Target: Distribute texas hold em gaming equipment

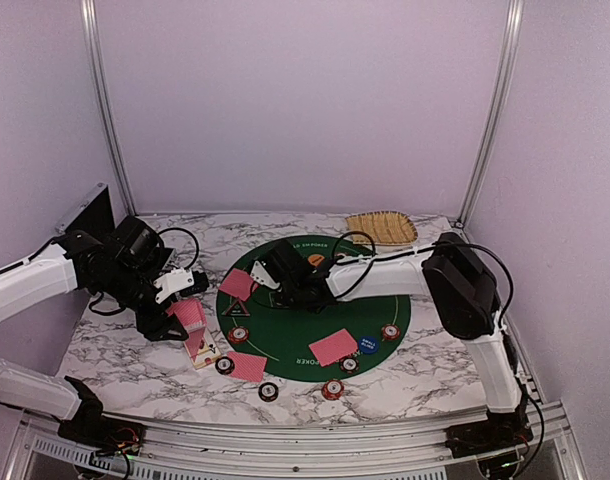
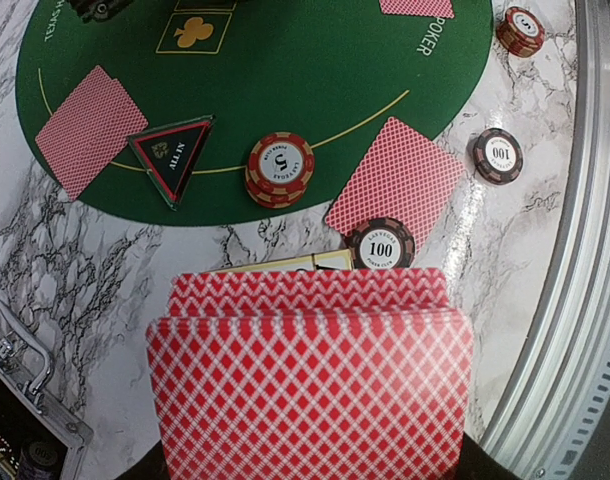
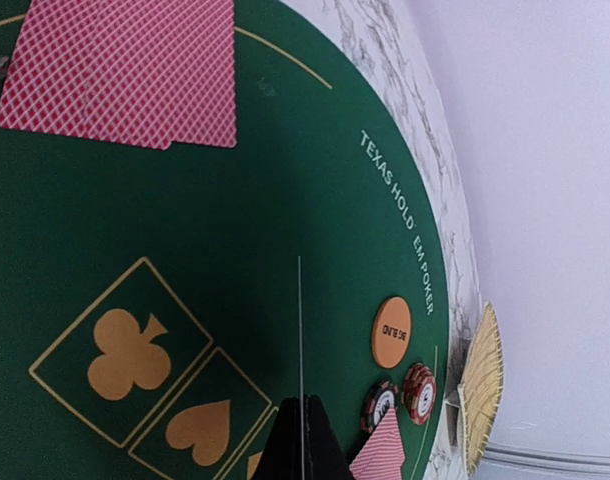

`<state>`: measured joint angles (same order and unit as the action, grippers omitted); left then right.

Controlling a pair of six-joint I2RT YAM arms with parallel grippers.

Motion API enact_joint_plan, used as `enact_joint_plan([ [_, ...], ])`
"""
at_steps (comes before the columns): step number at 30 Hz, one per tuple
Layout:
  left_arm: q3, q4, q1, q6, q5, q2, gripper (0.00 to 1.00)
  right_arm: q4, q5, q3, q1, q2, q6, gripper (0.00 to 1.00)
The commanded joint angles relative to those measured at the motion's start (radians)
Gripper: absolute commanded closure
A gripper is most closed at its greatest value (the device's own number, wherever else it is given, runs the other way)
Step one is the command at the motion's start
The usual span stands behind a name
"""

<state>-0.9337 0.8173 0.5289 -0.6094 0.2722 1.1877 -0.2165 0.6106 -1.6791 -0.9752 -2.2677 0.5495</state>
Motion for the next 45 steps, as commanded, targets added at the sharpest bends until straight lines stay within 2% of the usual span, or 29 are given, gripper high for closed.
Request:
enact_joint_plan([
  [1, -0.015, 0.013, -0.007, 0.0, 0.028, -0.012, 1.0, 0.006, -0.032, 0.02, -0.016, -0.031, -0.022, 1.0],
  [9, -0.02, 0.013, -0.007, 0.002, 0.033, -0.007, 1.0, -0.009, -0.046, 0.073, -0.026, -0.02, -0.038, 1.0],
  [11, -0.02, 0.012, -0.007, 0.001, 0.033, -0.005, 1.0, -0.019, -0.06, 0.084, -0.028, -0.016, -0.048, 0.92],
  [14, -0.023, 0.013, -0.007, -0.001, 0.034, -0.004, 1.0, -0.024, -0.103, 0.106, -0.028, 0.001, -0.072, 0.68],
  [16, -0.024, 0.013, -0.007, -0.001, 0.036, -0.001, 1.0, -0.02, -0.137, 0.118, -0.028, 0.019, -0.086, 0.57],
  [21, -0.028, 0.014, -0.007, 0.0, 0.038, 0.001, 1.0, -0.034, -0.262, 0.107, -0.02, 0.064, -0.14, 0.47],
  [29, -0.034, 0.016, -0.007, -0.001, 0.043, 0.0, 1.0, -0.085, -0.47, 0.066, 0.049, 0.187, -0.286, 0.26],
  [31, -0.034, 0.016, -0.007, -0.001, 0.044, 0.001, 1.0, -0.088, -0.51, 0.065, 0.077, 0.229, -0.346, 0.18],
  [33, -0.037, 0.016, -0.007, -0.001, 0.045, 0.002, 1.0, -0.072, -0.534, 0.073, 0.113, 0.275, -0.434, 0.02],
  [36, -0.045, 0.015, -0.007, -0.001, 0.046, 0.004, 1.0, -0.003, -0.62, 0.119, 0.19, 0.364, -0.627, 0.01],
  [39, -0.052, 0.016, -0.007, 0.0, 0.049, -0.001, 1.0, 0.032, -0.951, 0.123, 0.293, 0.365, -0.717, 0.01],
  [42, -0.054, 0.016, -0.007, 0.0, 0.051, -0.006, 1.0, -0.093, -1.092, -0.012, 0.301, 0.29, -0.742, 0.01],
  [45, -0.056, 0.015, -0.007, -0.003, 0.051, -0.009, 1.0, 0.008, -1.193, 0.05, 0.296, 0.298, -0.874, 0.01],
])
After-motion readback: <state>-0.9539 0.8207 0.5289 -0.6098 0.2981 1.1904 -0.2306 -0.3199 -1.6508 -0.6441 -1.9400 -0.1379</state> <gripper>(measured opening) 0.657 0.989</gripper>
